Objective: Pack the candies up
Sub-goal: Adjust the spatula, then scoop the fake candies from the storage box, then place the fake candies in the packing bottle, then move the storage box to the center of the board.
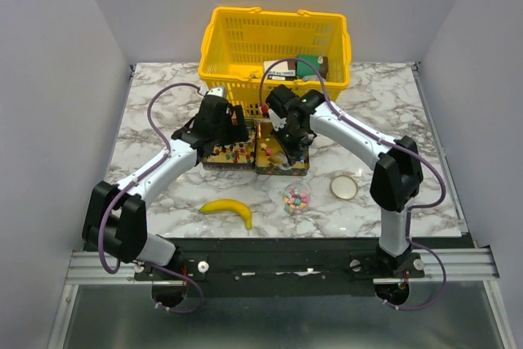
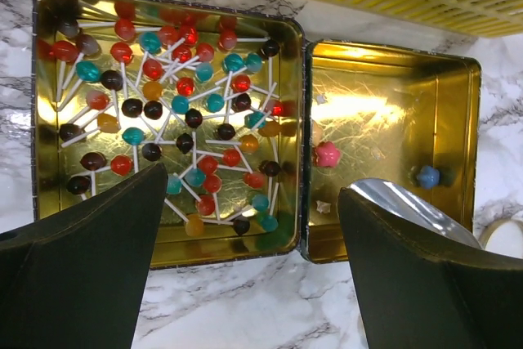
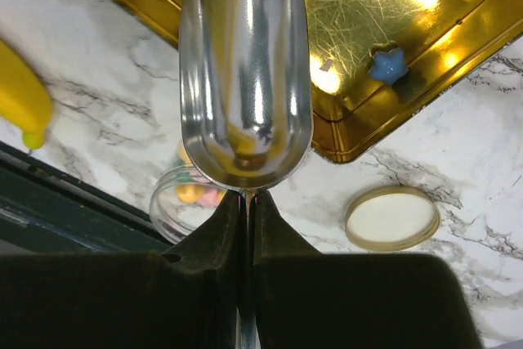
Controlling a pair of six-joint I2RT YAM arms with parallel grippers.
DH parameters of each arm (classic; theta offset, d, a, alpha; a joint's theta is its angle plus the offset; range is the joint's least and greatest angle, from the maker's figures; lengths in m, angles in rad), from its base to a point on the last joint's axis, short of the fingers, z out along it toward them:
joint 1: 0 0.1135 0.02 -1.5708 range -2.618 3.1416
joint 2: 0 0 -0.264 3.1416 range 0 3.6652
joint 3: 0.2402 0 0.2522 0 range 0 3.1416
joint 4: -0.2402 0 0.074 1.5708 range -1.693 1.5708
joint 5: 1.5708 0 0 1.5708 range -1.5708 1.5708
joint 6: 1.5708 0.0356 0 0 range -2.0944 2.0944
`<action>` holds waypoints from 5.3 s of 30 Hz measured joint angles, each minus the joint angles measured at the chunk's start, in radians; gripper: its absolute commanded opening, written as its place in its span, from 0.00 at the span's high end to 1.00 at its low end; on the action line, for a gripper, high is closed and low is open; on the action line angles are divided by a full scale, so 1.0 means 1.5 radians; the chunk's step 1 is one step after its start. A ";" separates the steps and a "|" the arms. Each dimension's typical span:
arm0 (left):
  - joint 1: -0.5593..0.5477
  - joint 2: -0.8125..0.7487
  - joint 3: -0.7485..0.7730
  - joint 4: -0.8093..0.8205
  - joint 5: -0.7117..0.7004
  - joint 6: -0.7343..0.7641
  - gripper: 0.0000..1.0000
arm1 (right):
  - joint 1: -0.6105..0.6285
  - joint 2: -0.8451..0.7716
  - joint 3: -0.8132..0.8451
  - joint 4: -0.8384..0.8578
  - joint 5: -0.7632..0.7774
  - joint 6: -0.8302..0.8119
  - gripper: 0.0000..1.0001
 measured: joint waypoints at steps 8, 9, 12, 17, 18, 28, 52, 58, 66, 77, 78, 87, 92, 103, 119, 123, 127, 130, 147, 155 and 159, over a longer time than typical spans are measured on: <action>0.002 0.004 -0.003 -0.012 -0.014 -0.016 0.05 | -0.021 0.053 0.010 0.002 0.009 -0.039 0.99; 0.002 0.007 -0.003 -0.012 -0.014 -0.016 0.05 | -0.022 0.054 0.010 0.003 0.010 -0.044 0.99; 0.002 0.017 -0.003 -0.017 -0.014 -0.017 0.06 | -0.022 0.061 0.011 0.010 0.009 -0.057 0.99; 0.002 0.038 -0.002 -0.031 -0.013 -0.018 0.13 | -0.022 0.079 0.023 0.033 0.004 -0.070 0.99; 0.002 0.042 -0.002 -0.033 -0.013 -0.019 0.15 | -0.022 0.084 0.026 0.037 0.004 -0.069 0.99; 0.005 0.141 0.022 -0.072 0.044 -0.019 0.28 | -0.022 0.133 0.037 0.094 0.005 -0.033 0.99; 0.005 0.163 0.031 -0.090 0.101 -0.013 0.29 | -0.021 0.120 -0.080 0.309 0.089 0.024 0.99; 0.005 0.163 0.033 -0.086 0.102 -0.013 0.28 | -0.022 0.101 -0.118 0.358 0.097 0.000 0.99; 0.005 0.135 0.033 -0.071 0.100 -0.011 0.27 | -0.022 0.041 -0.189 0.387 0.100 -0.020 0.99; 0.005 0.044 -0.002 -0.019 0.066 -0.011 0.22 | -0.022 -0.058 -0.218 0.381 0.101 -0.016 0.99; 0.005 0.034 -0.009 -0.013 0.058 -0.011 0.21 | -0.023 -0.068 -0.218 0.372 0.101 -0.013 0.99; 0.005 -0.082 -0.081 0.028 -0.028 -0.008 0.16 | -0.022 -0.221 -0.270 0.242 0.090 0.042 0.99; 0.005 -0.103 -0.089 0.045 -0.059 -0.008 0.15 | -0.022 -0.288 -0.285 0.149 0.055 0.074 0.99; 0.005 -0.103 -0.090 0.048 -0.068 -0.008 0.14 | -0.023 -0.325 -0.385 0.045 -0.114 0.135 0.99; 0.005 -0.103 -0.090 0.048 -0.073 -0.008 0.14 | -0.061 -0.325 -0.462 0.055 -0.304 0.219 0.99; 0.005 -0.103 -0.090 0.048 -0.076 -0.008 0.14 | -0.081 -0.325 -0.487 0.052 -0.340 0.240 0.99; 0.005 -0.103 -0.090 0.048 -0.078 -0.008 0.14 | -0.090 -0.325 -0.490 0.049 -0.367 0.251 0.99; 0.005 -0.103 -0.090 0.048 -0.078 -0.008 0.14 | -0.094 -0.325 -0.490 0.049 -0.386 0.260 0.99; 0.018 -0.098 -0.088 0.025 -0.126 -0.016 0.12 | -0.140 -0.357 -0.530 0.069 -0.563 0.350 0.99; 0.082 -0.031 -0.045 -0.054 -0.149 -0.043 0.11 | -0.140 -0.360 -0.412 0.048 -0.506 0.317 0.99; 0.100 0.029 -0.012 -0.086 -0.144 -0.044 0.12 | -0.140 -0.345 -0.334 0.047 -0.432 0.282 0.99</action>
